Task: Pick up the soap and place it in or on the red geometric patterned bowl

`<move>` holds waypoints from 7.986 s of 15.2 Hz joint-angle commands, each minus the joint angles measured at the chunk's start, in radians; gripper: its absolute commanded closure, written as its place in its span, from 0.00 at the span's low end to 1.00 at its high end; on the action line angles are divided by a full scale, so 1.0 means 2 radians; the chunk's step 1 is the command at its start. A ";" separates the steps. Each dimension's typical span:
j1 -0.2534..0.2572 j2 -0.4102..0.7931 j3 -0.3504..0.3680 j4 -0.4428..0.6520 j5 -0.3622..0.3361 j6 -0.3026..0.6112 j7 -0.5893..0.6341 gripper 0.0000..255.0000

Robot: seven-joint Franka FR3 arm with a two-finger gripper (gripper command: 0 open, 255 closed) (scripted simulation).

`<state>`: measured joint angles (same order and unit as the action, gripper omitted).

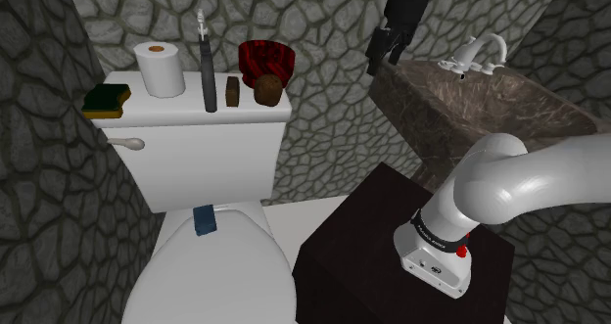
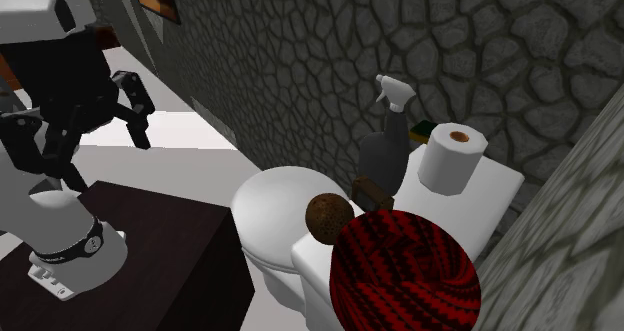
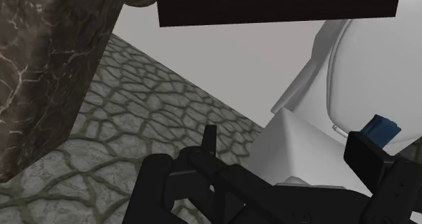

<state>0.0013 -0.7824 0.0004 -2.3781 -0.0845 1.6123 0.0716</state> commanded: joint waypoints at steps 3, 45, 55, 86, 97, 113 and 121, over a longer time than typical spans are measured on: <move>0.000 0.028 0.016 0.007 0.014 0.019 0.033 0.00; 0.015 0.591 0.118 0.407 0.008 0.173 0.455 0.00; 0.016 0.591 0.119 0.407 0.007 0.173 0.455 1.00; 0.026 0.597 0.122 0.606 0.007 -0.020 0.455 1.00; -0.012 0.631 0.105 0.700 0.007 -0.080 0.395 1.00; -0.072 0.651 0.089 0.679 0.012 -0.039 0.322 1.00; -0.077 0.634 0.090 0.608 0.014 0.014 0.321 1.00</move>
<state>-0.1529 0.4855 0.1805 -1.1574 -0.0551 1.6373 0.7130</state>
